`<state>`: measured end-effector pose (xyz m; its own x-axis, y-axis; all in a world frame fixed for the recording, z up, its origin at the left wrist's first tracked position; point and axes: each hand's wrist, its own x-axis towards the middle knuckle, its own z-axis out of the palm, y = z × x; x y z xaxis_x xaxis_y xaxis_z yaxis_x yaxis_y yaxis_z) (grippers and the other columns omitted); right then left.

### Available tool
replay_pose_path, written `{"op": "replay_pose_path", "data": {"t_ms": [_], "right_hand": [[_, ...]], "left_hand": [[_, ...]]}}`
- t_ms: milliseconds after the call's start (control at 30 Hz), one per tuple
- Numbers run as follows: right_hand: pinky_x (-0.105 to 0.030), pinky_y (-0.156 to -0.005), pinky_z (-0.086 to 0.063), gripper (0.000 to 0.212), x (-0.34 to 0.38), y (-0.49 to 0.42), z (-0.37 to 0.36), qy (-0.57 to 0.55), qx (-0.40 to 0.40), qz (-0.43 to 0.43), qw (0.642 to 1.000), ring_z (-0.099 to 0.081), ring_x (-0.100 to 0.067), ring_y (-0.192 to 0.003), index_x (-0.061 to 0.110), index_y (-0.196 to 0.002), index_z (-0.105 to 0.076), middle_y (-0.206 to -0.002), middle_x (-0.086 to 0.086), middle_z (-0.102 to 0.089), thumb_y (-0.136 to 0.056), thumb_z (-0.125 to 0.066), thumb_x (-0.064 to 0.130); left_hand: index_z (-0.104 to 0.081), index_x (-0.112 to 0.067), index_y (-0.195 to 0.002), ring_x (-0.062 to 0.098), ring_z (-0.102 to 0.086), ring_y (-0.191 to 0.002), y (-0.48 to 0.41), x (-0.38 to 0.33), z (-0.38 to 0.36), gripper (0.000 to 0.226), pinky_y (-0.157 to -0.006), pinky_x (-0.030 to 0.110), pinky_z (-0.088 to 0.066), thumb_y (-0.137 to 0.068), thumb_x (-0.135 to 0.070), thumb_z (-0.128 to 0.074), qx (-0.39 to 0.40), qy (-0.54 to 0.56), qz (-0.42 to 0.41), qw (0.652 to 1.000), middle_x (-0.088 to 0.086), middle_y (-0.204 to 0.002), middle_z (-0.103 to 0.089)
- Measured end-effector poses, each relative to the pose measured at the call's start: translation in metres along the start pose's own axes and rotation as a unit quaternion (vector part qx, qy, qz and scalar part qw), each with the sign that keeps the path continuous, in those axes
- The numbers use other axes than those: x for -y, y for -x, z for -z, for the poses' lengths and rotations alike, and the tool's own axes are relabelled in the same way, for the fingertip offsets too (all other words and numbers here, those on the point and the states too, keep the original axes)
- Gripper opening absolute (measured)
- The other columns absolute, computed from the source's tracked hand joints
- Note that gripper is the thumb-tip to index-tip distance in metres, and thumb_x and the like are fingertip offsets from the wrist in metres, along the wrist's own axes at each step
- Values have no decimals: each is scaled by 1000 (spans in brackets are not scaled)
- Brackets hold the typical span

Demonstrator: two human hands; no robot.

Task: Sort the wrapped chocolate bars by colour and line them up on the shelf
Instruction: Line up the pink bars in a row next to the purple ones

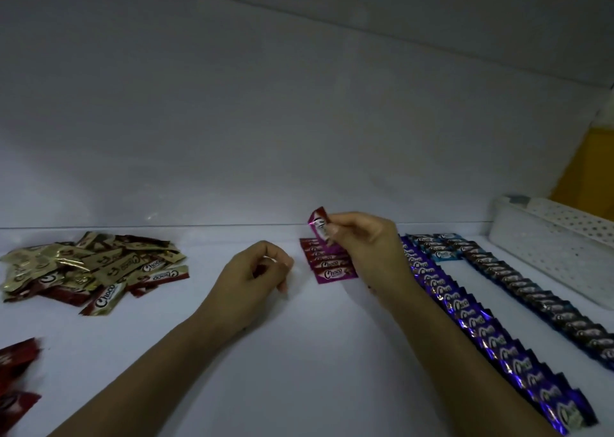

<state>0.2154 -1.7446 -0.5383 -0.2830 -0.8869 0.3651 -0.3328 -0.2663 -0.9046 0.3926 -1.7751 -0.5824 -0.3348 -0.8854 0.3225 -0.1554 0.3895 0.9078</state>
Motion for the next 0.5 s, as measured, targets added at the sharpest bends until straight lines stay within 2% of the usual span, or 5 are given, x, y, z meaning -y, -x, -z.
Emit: {"op": "replay_pose_path", "data": {"t_ms": [100,167,233,300,500], "right_hand": [[-29,-82,-52,14,-10,-4,24,277,-25,74,958,-63,-6,-80,26,-98,-74,-79,20,-65,-88,-65,23],[-28,-91,-31,13,-15,-3,29,369,22,111,923,-51,-4,-83,31,-96,-74,-70,31,-49,-88,-65,27],[-24,-85,-17,14,-18,-1,25,423,84,129,893,-40,-3,-87,33,-96,-73,-78,28,-53,-90,-61,28],[-27,-89,-18,15,-20,-2,21,465,126,128,867,-45,-8,-97,31,-94,-72,-98,16,-63,-91,-57,26],[-29,-88,-17,19,-27,-4,18,505,130,135,842,-45,-14,-108,31,-100,-71,-112,7,-59,-93,-54,28]], "left_hand": [[-63,-18,-86,2,-39,-36,-2,1,1,19,-36,15,-32,-98,-20,-48,-11,-3,23,1000,-6,-65,-65],[-64,-20,-87,3,-39,-36,-2,1,0,20,-37,16,-32,-98,-19,-48,-10,-13,29,999,-8,-64,-64],[-65,-22,-87,3,-39,-38,-1,2,0,22,-38,15,-32,-99,-17,-47,-8,-23,29,999,-10,-62,-63],[-66,-24,-89,4,-40,-39,-1,4,0,25,-37,15,-32,-99,-14,-45,-4,-30,32,999,-11,-62,-63],[-67,-26,-89,9,-40,-41,-3,7,1,27,-39,21,-33,-99,-14,-45,-9,-26,43,999,-8,-65,-64]]}}
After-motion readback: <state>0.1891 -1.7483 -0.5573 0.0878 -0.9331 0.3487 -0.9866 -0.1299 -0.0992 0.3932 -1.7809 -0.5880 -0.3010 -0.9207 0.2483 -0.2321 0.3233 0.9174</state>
